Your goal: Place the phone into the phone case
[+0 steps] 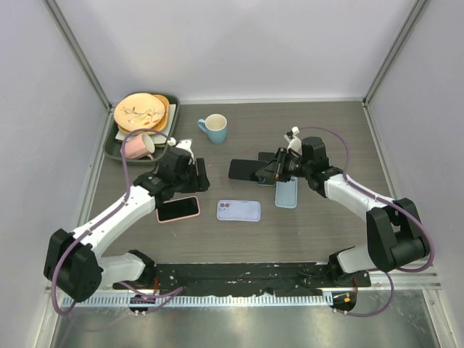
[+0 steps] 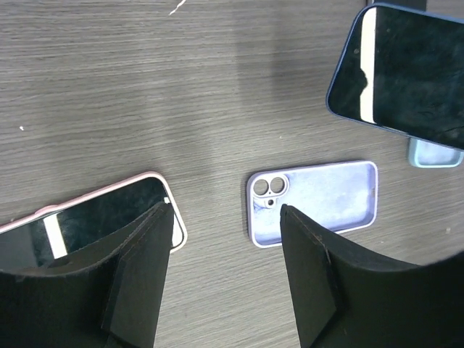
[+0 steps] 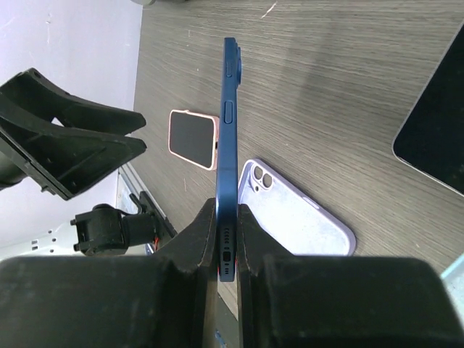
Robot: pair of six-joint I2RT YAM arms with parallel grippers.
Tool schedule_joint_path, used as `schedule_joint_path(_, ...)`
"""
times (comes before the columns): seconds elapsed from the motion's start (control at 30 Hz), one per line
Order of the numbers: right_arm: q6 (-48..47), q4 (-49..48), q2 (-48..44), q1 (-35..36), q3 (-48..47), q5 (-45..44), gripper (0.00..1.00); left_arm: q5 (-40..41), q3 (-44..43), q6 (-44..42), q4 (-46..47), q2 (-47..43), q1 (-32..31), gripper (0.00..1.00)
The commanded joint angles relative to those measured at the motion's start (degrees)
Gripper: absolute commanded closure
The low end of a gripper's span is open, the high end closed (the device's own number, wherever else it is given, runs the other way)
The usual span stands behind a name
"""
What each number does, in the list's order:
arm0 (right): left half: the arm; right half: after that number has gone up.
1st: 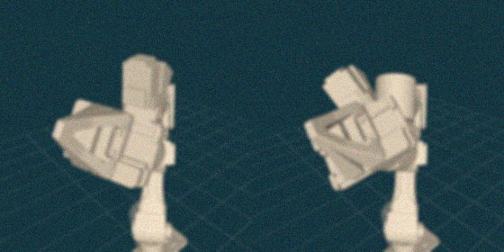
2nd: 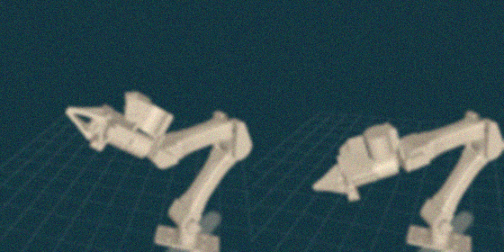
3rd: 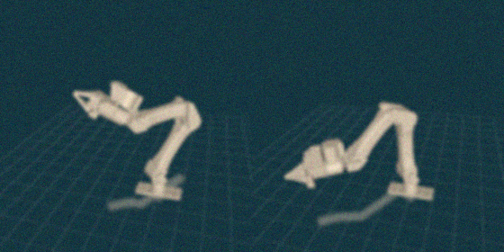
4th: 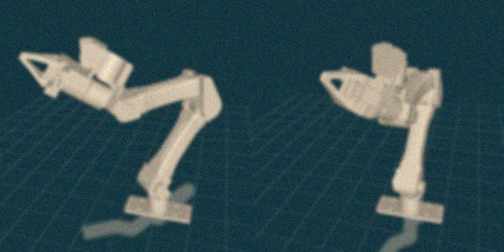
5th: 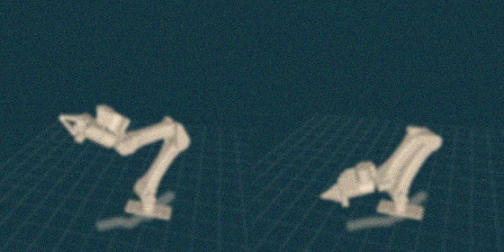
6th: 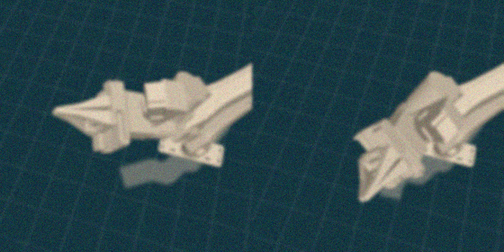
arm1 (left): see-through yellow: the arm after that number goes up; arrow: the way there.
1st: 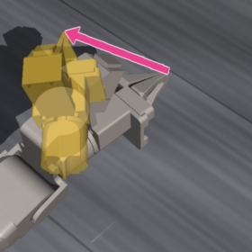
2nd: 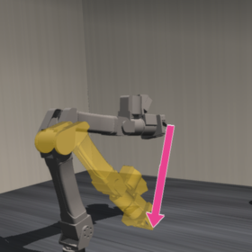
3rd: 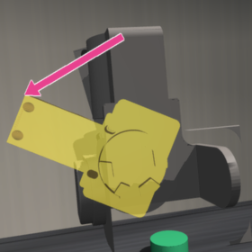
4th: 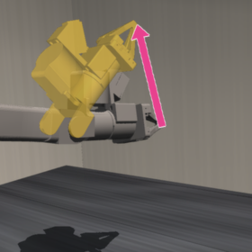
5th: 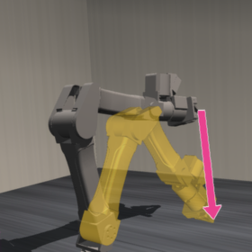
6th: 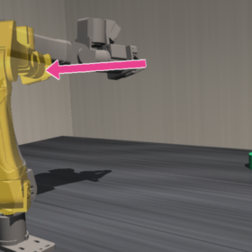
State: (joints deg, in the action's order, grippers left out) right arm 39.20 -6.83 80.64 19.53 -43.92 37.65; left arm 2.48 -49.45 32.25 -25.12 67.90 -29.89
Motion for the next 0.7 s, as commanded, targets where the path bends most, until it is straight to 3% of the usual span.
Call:
schedule_joint_path(0.0,-1.1,0.6,-2.9,-0.9,-0.6,5.4,0.99,8.8,-4.2,-1.8,-3.3,3.7,-4.8,0.37)
schedule_joint_path(0.23,-0.9,5.5,-5.9,-0.9,2.6,6.6,0.99,15.7,-7.9,-2.5,-5.8,10.6,-12.9,0.36)
schedule_joint_path(0.4,1.7,5.3,-6.5,-0.7,4.8,8.1,0.99,14.4,-8.5,-1.1,-5.9,11.7,-14.8,0.36)
schedule_joint_path(0.67,-1.6,18.7,-7.5,1.7,2.2,4.5,0.99,12.6,-6.6,3.9,-8.5,10.2,-16.0,0.35)
